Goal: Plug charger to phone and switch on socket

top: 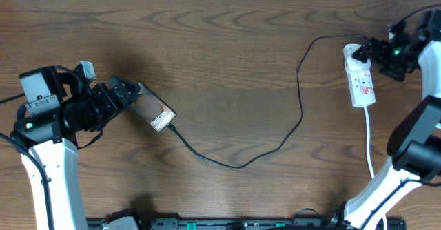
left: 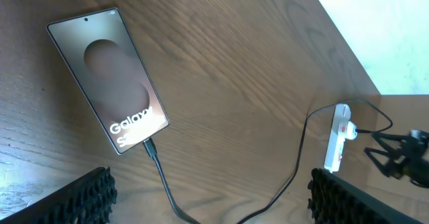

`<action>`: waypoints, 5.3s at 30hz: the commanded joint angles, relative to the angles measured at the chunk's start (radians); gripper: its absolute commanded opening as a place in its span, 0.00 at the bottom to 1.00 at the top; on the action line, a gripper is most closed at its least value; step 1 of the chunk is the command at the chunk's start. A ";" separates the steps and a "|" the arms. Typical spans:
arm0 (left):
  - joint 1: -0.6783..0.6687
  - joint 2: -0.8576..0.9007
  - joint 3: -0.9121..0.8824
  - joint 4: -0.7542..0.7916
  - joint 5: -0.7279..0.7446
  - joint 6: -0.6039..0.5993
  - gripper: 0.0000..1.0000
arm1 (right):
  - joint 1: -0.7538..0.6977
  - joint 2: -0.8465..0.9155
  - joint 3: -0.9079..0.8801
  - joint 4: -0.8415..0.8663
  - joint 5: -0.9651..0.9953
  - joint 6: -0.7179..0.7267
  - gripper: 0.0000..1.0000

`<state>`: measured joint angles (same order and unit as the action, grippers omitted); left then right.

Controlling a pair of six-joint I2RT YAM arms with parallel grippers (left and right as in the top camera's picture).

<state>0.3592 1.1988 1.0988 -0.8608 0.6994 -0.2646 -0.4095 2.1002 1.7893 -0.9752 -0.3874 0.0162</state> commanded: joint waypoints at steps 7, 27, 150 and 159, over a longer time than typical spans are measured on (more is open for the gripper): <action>0.004 -0.002 -0.005 0.006 -0.013 0.010 0.91 | -0.014 -0.202 -0.001 -0.056 0.121 0.009 0.99; 0.004 -0.002 -0.005 0.013 -0.013 0.009 0.91 | 0.025 -0.809 -0.001 -0.145 0.232 0.013 0.99; -0.344 -1.198 -1.094 0.792 -0.622 0.077 0.91 | 0.025 -0.821 -0.002 -0.256 0.232 0.013 0.99; -0.344 -1.197 -1.094 0.794 -0.621 0.077 0.91 | 0.025 -0.821 -0.002 -0.256 0.232 0.013 0.99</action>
<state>0.0113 0.0101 0.0135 -0.0216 0.0612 -0.2047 -0.3878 1.2789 1.7878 -1.2316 -0.1596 0.0189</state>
